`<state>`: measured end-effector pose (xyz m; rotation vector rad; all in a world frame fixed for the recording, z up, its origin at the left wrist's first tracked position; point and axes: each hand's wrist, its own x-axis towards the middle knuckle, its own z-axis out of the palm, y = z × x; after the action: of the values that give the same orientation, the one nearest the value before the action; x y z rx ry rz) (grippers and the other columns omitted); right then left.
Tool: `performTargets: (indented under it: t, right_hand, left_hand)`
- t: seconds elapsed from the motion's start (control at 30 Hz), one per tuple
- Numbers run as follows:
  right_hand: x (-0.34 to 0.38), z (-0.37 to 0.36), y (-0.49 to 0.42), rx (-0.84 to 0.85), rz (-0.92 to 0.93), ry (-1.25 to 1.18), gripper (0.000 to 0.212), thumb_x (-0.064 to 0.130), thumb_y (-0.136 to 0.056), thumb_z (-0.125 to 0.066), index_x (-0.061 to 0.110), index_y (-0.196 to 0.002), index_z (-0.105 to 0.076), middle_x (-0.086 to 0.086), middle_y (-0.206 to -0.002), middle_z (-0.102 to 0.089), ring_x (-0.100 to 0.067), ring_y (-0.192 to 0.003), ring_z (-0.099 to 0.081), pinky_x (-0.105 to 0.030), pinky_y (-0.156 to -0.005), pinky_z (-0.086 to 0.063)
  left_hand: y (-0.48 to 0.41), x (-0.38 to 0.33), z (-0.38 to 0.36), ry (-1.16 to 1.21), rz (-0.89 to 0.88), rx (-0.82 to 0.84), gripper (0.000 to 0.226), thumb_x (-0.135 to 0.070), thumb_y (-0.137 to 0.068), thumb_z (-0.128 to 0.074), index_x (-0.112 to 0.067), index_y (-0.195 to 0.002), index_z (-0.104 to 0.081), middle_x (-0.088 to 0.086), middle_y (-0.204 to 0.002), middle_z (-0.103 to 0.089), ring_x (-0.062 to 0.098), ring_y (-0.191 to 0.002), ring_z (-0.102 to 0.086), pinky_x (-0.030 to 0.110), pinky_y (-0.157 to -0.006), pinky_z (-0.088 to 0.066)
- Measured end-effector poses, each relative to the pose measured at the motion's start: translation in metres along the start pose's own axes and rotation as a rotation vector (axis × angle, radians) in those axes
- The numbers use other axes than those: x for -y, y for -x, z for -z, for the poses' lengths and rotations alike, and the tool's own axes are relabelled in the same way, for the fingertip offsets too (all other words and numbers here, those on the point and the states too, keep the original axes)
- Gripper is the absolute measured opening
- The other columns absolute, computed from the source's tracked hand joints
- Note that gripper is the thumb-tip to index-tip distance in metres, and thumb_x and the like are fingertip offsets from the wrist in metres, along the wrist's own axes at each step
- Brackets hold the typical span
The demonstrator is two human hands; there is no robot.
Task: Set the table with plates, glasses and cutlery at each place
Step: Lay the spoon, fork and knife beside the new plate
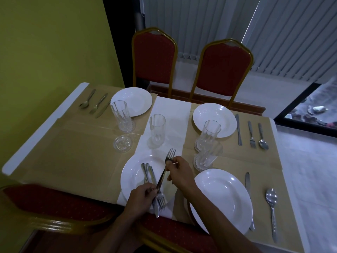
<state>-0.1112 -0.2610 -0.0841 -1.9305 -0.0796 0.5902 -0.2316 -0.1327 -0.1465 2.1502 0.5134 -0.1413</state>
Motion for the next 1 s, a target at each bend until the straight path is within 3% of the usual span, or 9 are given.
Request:
performTargets:
  t: [0.4,0.53,0.83,1.0]
  right_hand:
    - [-0.012,-0.007,0.009,0.197,-0.052,0.161,0.01,0.023,-0.091,-0.058,0.017,-0.091,-0.065,-0.004,-0.085,-0.073,-0.01,-0.056,-0.066,-0.019,-0.047,-0.047]
    - [-0.017,-0.006,0.009,0.208,-0.049,0.196,0.013,0.024,-0.092,-0.06,0.013,-0.093,-0.067,-0.004,-0.081,-0.073,-0.012,-0.054,-0.065,-0.02,-0.047,-0.048]
    - [-0.017,-0.006,0.008,0.202,-0.046,0.213,0.014,0.024,-0.094,-0.058,0.013,-0.096,-0.066,-0.005,-0.084,-0.073,-0.012,-0.055,-0.064,-0.018,-0.046,-0.047]
    - [-0.013,-0.006,0.008,0.205,-0.029,0.191,0.011,0.024,-0.094,-0.058,0.016,-0.092,-0.064,-0.006,-0.086,-0.073,-0.011,-0.056,-0.064,-0.016,-0.045,-0.046]
  left_hand:
    - [-0.009,-0.013,0.0,0.076,-0.001,-0.035,0.011,-0.027,-0.096,-0.058,-0.029,-0.097,-0.069,-0.012,-0.086,-0.071,-0.002,-0.078,-0.066,0.011,-0.066,-0.05]
    - [-0.008,-0.015,-0.002,0.086,-0.007,-0.028,0.013,-0.026,-0.096,-0.058,-0.03,-0.098,-0.07,-0.014,-0.087,-0.071,-0.009,-0.081,-0.064,0.006,-0.066,-0.048]
    - [-0.003,-0.011,-0.005,0.076,0.007,-0.007,0.011,-0.028,-0.097,-0.056,-0.03,-0.096,-0.066,-0.011,-0.089,-0.07,0.0,-0.079,-0.066,0.012,-0.069,-0.051]
    - [-0.005,-0.01,-0.003,0.059,0.015,-0.032,0.013,-0.027,-0.099,-0.053,-0.029,-0.1,-0.066,-0.011,-0.092,-0.07,0.002,-0.082,-0.065,0.007,-0.067,-0.046]
